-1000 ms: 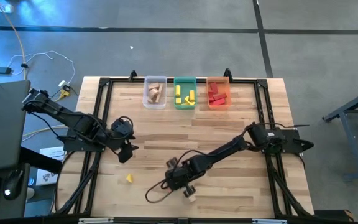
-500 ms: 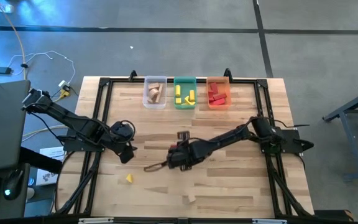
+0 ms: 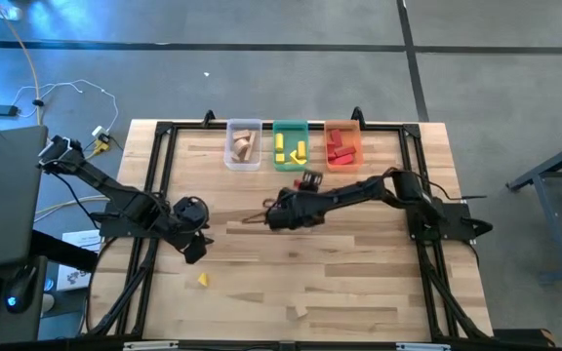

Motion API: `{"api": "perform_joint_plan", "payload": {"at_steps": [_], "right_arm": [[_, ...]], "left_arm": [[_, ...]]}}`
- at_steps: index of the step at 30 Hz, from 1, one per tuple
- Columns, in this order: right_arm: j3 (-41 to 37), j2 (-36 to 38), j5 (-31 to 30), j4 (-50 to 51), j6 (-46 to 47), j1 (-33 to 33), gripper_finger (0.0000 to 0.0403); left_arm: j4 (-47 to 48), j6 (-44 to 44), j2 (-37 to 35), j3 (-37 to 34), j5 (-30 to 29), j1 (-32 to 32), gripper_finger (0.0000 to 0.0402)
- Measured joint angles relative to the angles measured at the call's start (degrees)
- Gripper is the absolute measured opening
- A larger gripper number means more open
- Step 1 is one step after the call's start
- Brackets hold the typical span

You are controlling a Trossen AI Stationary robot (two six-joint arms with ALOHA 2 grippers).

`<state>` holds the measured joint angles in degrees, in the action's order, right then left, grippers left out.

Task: Sort & place blocks by color
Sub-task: Put the red block into the orange transparent bin

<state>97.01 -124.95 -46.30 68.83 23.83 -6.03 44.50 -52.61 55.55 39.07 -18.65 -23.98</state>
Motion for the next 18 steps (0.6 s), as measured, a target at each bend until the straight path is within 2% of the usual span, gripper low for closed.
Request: {"api": "perform_joint_plan", "payload": {"at_steps": [12,18], "right_arm": [[0.1,0.1,-10.2,21.3,16.5,6.8,0.0077],[0.1,1.6,-11.1,21.0,15.5,10.0,0.0077]], "left_arm": [[-1.4,-1.5,0.0,0.0,-0.2,-4.4,0.0220],[-1.5,-1.5,0.0,0.0,-0.2,-4.7,0.0220]]}}
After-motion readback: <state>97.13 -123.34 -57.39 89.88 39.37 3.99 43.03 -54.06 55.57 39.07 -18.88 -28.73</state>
